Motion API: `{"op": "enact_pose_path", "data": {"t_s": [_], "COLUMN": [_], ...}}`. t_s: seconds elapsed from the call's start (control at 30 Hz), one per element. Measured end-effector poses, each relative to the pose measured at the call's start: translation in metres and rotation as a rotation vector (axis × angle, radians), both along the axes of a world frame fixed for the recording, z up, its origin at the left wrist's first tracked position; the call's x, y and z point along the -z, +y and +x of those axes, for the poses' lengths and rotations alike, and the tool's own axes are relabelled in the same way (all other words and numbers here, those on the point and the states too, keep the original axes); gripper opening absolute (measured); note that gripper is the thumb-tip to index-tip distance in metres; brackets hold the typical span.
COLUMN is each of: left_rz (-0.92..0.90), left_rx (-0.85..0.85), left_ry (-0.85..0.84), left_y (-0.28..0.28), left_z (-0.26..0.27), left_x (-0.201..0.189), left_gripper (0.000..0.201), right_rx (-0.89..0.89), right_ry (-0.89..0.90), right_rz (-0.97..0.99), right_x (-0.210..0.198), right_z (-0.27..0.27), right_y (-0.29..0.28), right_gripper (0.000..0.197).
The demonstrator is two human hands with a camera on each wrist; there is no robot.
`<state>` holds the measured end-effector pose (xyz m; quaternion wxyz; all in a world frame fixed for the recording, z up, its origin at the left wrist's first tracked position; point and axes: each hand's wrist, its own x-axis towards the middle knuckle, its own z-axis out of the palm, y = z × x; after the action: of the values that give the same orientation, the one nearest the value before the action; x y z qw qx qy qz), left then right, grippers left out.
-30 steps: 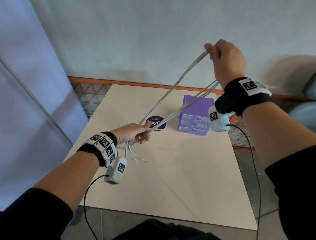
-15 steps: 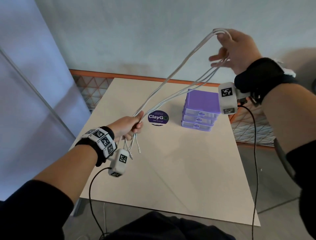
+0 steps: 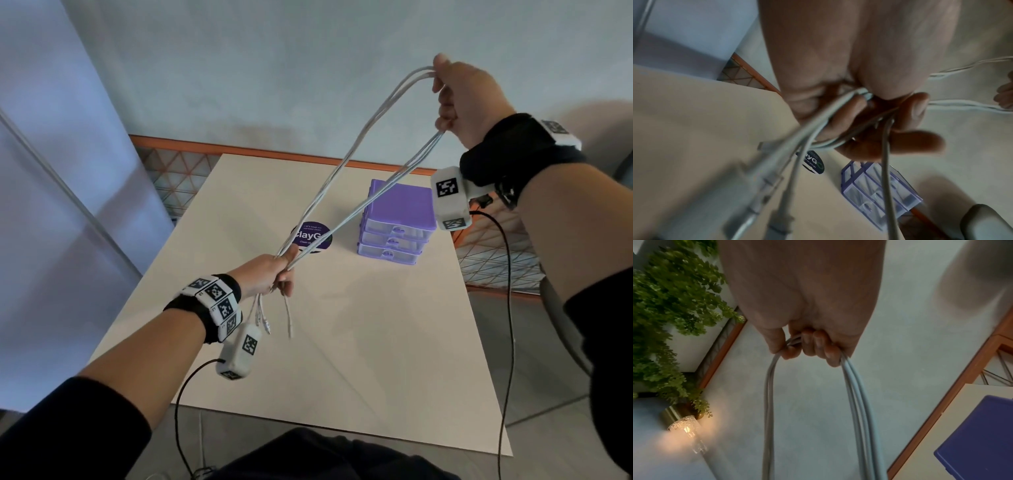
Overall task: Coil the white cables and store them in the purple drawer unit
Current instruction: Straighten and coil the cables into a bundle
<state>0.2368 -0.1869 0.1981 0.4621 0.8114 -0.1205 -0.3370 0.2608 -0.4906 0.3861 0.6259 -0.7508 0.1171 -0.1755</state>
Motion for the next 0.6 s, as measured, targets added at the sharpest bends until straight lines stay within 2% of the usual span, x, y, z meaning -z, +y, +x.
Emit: {"op": "enact_pose_path", "data": {"t_s": [0.13, 0.23, 0.4, 0.6], "left_rz": [0.051, 0.065, -0.091, -0.201], "left_rx": [0.081, 0.105, -0.025, -0.13], "left_ry": [-0.057, -0.014, 0.13, 0.333], "left_y": [0.001, 0.003, 0.021, 0.036], "left_z": [-0.002, -0.002, -0.003, 0.003], "left_x": [0.003, 0.008, 0.013, 0.007], "left_gripper": [0.063, 0.062, 0.061, 0.04], "right_rx": [0.032, 0.055, 0.105, 0.152], "right_ry": [-0.001, 0.015, 0.069, 0.142], "right_rz": [-0.052, -0.115, -0.284, -0.281], "right_x": [0.004, 0.012, 0.031, 0.058], "right_z": [0.004, 0.007, 0.01, 0.006], "right_y": [-0.002, -0.004, -0.012, -0.024], "right_gripper": [0.038, 0.039, 0.041, 0.042]}}
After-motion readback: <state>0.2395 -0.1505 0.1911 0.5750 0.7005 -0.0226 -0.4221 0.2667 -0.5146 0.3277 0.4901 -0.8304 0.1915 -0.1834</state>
